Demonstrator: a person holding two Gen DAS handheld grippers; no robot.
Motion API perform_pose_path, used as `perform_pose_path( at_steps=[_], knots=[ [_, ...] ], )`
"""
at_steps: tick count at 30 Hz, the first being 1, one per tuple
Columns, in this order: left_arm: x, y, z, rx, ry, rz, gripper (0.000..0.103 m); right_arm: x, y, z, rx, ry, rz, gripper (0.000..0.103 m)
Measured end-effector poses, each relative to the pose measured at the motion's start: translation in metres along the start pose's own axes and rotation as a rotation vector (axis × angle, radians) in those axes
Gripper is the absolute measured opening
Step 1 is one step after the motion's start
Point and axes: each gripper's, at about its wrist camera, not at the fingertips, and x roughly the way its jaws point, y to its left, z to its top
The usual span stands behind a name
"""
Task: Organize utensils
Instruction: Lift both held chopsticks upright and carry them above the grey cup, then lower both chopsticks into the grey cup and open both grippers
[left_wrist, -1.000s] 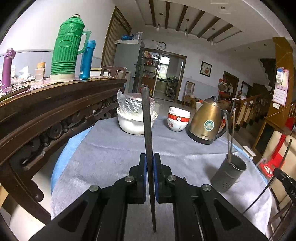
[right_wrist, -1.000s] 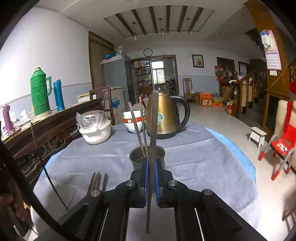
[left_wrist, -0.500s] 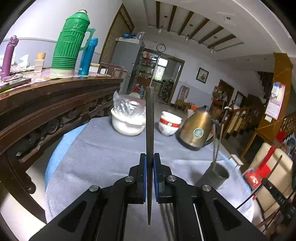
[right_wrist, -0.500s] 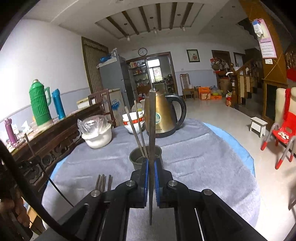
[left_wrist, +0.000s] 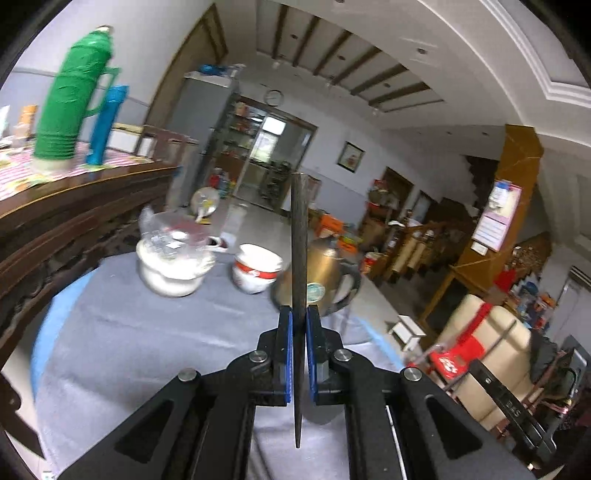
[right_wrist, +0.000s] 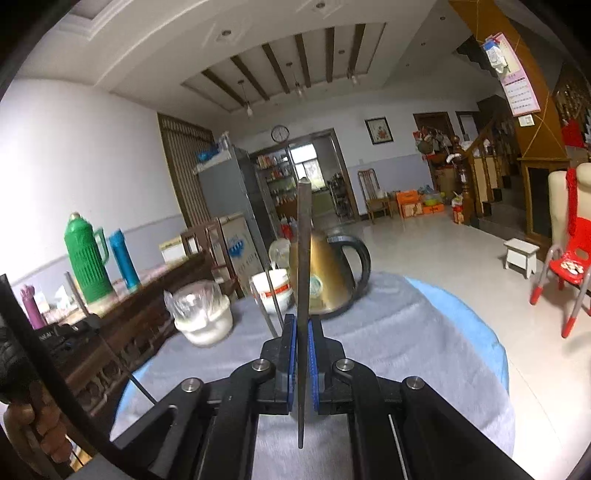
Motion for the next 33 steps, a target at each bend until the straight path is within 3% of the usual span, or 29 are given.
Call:
perform_pose_path(
  at_steps=[5,12,22,33],
  knots=[
    [0.031,-0.032,0.018,0.019,0.005,-0.054,0.007,0.017,-0.003,0.035,0.008,-0.040,0.030,0.007],
    [0.086,-0.054,0.024,0.029,0.045,-0.048,0.007,0.071,-0.001,0.059,-0.032,0.008,0.049,0.007],
    [0.154,-0.054,-0.003,0.050,0.156,0.033,0.007,0.150,-0.009,0.031,-0.070,0.184,0.066,0.007],
    [0.182,-0.053,-0.027,0.063,0.269,0.028,0.007,0.191,-0.016,-0.001,-0.060,0.326,0.073,0.007]
  ],
)
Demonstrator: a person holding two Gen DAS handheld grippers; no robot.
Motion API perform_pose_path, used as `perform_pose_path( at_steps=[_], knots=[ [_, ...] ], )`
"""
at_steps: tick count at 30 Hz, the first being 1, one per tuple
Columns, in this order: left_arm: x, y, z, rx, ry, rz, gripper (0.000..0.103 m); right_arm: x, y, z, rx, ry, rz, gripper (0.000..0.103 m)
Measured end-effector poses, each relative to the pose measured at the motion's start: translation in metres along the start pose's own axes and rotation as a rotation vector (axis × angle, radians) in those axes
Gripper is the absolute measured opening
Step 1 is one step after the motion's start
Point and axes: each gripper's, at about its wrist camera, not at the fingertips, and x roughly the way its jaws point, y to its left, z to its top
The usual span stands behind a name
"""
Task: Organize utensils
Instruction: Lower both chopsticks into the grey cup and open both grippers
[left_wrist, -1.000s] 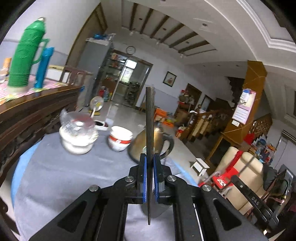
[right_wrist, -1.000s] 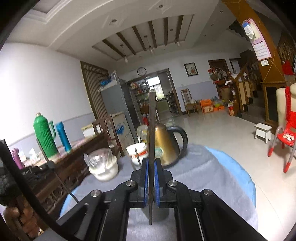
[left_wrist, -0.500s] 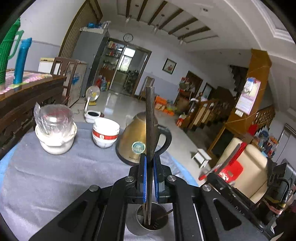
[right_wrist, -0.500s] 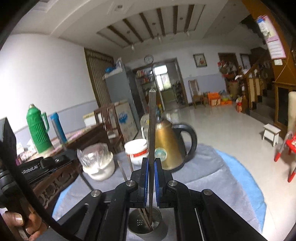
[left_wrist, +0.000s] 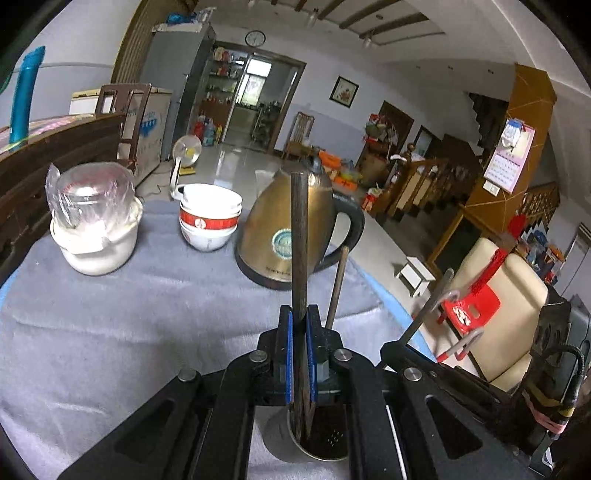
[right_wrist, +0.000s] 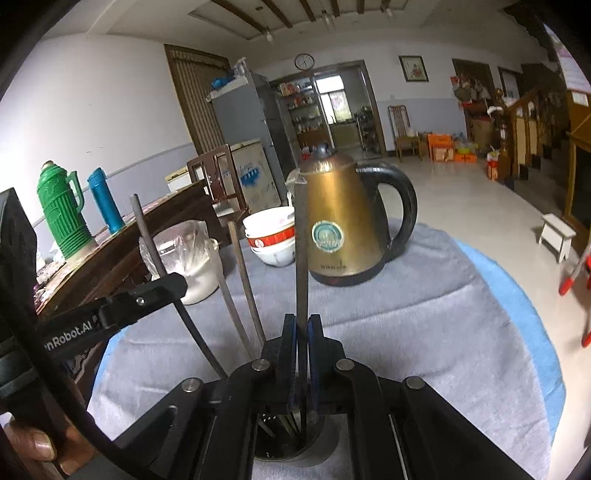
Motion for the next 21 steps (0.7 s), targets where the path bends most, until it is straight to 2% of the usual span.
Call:
perform_pose_path(
  at_steps=[8,10,12,17,18,19,20,21],
  knots=[
    [0.013,0.000,-0.007,0.012,0.098,0.000,0.009,0.007,-0.005,0.000,0.042,0.034,0.005,0.008],
    [0.011,0.001,-0.007,0.010,0.104,0.006,0.018,0.007,-0.007,0.002,0.053,0.041,0.000,0.009],
    [0.008,0.003,-0.005,0.001,0.111,0.008,0.042,0.005,-0.007,0.003,0.055,0.045,-0.018,0.011],
    [-0.020,0.012,0.000,-0.029,0.071,0.007,0.049,-0.019,-0.010,0.007,0.077,-0.006,-0.051,0.031],
    [-0.026,0.014,0.000,-0.032,0.062,0.007,0.051,-0.024,-0.010,0.006,0.082,-0.017,-0.053,0.040],
    [-0.035,0.018,0.000,-0.035,0.051,0.011,0.053,-0.034,-0.011,0.006,0.090,-0.040,-0.059,0.058],
    [-0.040,0.023,0.000,-0.039,0.045,0.017,0.060,-0.042,-0.011,0.005,0.096,-0.061,-0.060,0.066],
    [-0.048,0.029,-0.002,-0.048,0.039,0.029,0.066,-0.054,-0.010,0.003,0.100,-0.091,-0.061,0.066]
  ],
)
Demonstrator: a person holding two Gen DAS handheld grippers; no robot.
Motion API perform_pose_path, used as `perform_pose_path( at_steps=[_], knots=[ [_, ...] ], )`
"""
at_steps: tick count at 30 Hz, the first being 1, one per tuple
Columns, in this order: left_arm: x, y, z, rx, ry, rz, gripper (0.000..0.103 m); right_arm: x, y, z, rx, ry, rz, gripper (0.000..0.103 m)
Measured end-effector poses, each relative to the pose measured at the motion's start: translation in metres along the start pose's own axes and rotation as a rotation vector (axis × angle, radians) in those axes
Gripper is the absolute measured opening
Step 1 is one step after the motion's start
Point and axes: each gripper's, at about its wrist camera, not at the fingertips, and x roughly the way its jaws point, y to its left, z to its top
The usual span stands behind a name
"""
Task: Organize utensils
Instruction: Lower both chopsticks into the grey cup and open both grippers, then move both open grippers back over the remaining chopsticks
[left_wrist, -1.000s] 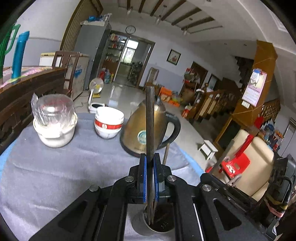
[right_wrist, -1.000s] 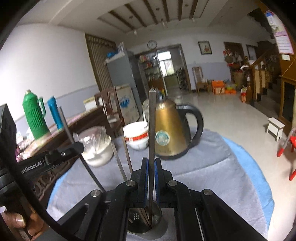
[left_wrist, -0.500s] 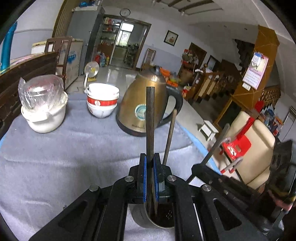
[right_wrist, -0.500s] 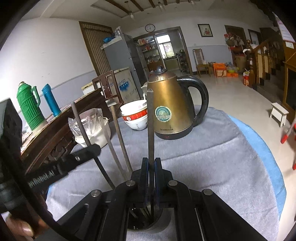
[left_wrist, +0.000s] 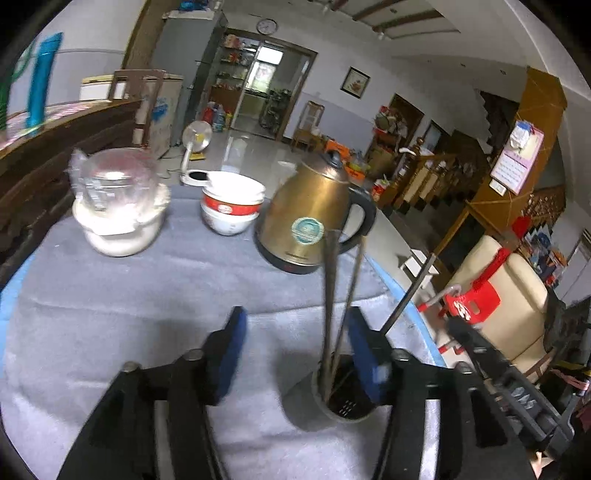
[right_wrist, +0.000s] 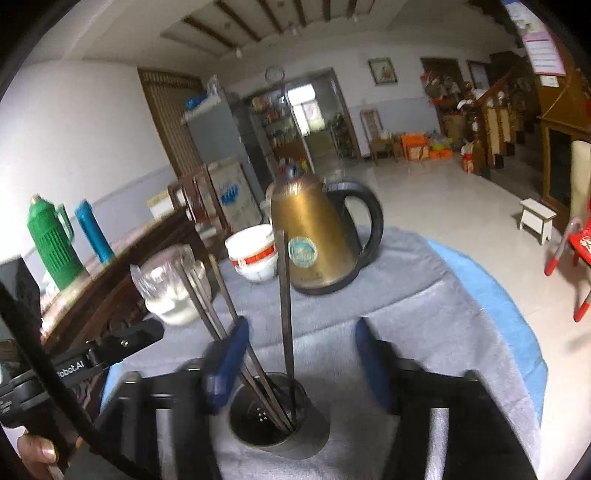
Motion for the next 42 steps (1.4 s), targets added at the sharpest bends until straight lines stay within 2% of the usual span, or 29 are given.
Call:
perform_pose_path(
  at_steps=[4,8,12,17,20,22,30,42],
  knots=[
    [-0.027,0.029,-0.017,-0.022,-0.010,0.040,0.069,-0.032,0.000,-0.012,0.017,-0.027,0.002,0.066],
    [-0.041,0.065,-0.043,-0.050,0.034,0.141,0.070,-0.050,0.007,-0.038,0.013,0.011,0.027,0.066],
    [-0.039,0.094,-0.073,-0.078,0.130,0.254,0.070,-0.046,0.019,-0.078,-0.001,0.141,0.058,0.066],
    [-0.032,0.117,-0.106,-0.094,0.268,0.332,0.070,-0.020,0.039,-0.124,-0.028,0.325,0.083,0.066],
    [-0.034,0.125,-0.120,-0.085,0.303,0.349,0.070,-0.003,0.051,-0.143,-0.036,0.436,0.102,0.066],
    [-0.033,0.126,-0.126,-0.082,0.317,0.352,0.070,0.002,0.057,-0.152,-0.051,0.475,0.103,0.066],
    [-0.028,0.126,-0.140,-0.074,0.366,0.360,0.070,0.010,0.070,-0.166,-0.074,0.542,0.104,0.066],
    [-0.020,0.125,-0.149,-0.038,0.422,0.387,0.070,0.024,0.066,-0.172,-0.063,0.602,0.082,0.066]
  ],
)
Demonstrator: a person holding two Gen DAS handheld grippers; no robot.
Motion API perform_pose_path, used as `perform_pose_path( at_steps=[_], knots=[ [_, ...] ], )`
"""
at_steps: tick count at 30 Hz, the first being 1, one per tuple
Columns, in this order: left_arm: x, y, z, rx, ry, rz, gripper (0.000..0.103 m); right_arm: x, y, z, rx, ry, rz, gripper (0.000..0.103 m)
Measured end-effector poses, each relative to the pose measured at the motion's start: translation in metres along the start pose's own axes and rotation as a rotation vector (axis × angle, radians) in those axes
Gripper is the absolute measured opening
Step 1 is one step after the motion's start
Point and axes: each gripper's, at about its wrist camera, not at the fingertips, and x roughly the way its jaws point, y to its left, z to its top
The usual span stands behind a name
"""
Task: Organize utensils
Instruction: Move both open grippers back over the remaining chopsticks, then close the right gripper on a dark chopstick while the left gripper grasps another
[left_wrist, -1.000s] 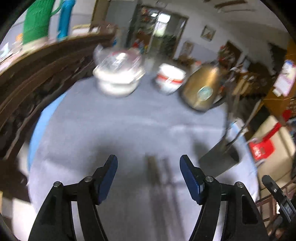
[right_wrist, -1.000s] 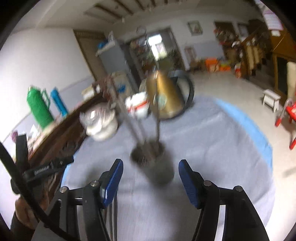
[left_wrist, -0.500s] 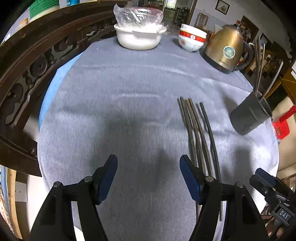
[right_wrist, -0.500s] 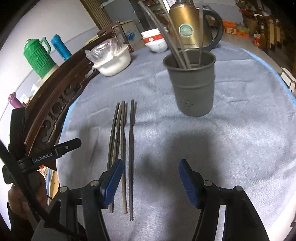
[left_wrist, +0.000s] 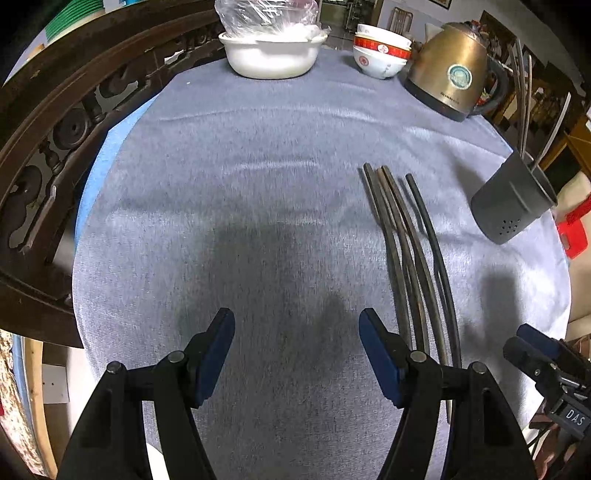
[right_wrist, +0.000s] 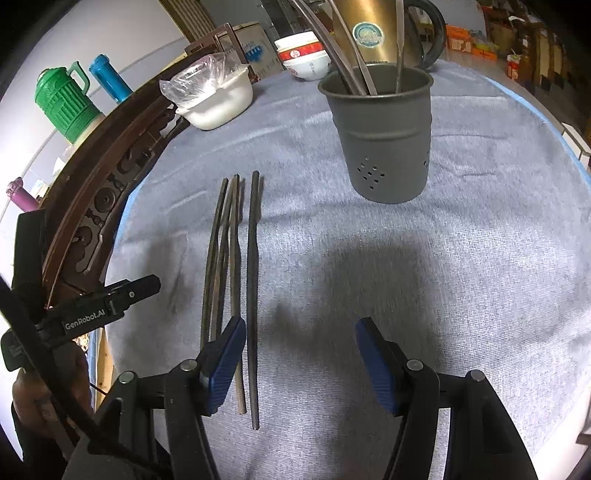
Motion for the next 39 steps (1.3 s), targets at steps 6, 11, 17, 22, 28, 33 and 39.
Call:
perform_pose_path(
  at_steps=[6,11,17,22,28,33,39],
  knots=[
    [0.003,-0.002,-0.001,0.016,0.013,0.017,0.070,0.005,-0.002,0.000,0.002,0.022,-0.003,0.066],
    [0.004,-0.001,-0.003,0.019,0.022,0.024,0.070,0.007,-0.003,0.001,0.001,0.033,-0.002,0.066],
    [0.006,0.003,-0.006,0.009,0.038,0.024,0.070,0.010,0.000,0.004,-0.019,0.056,-0.007,0.066],
    [0.008,0.005,-0.009,0.001,0.048,0.022,0.070,0.014,0.004,0.006,-0.032,0.070,0.002,0.066],
    [0.008,0.004,-0.011,-0.002,0.053,0.018,0.070,0.016,0.013,0.011,-0.062,0.075,0.001,0.066],
    [0.007,0.003,-0.012,0.003,0.054,0.014,0.070,0.023,0.023,0.026,-0.093,0.077,0.006,0.066],
    [0.009,0.005,-0.010,-0.013,0.058,0.006,0.070,0.036,0.035,0.054,-0.111,0.100,0.008,0.043]
  ],
)
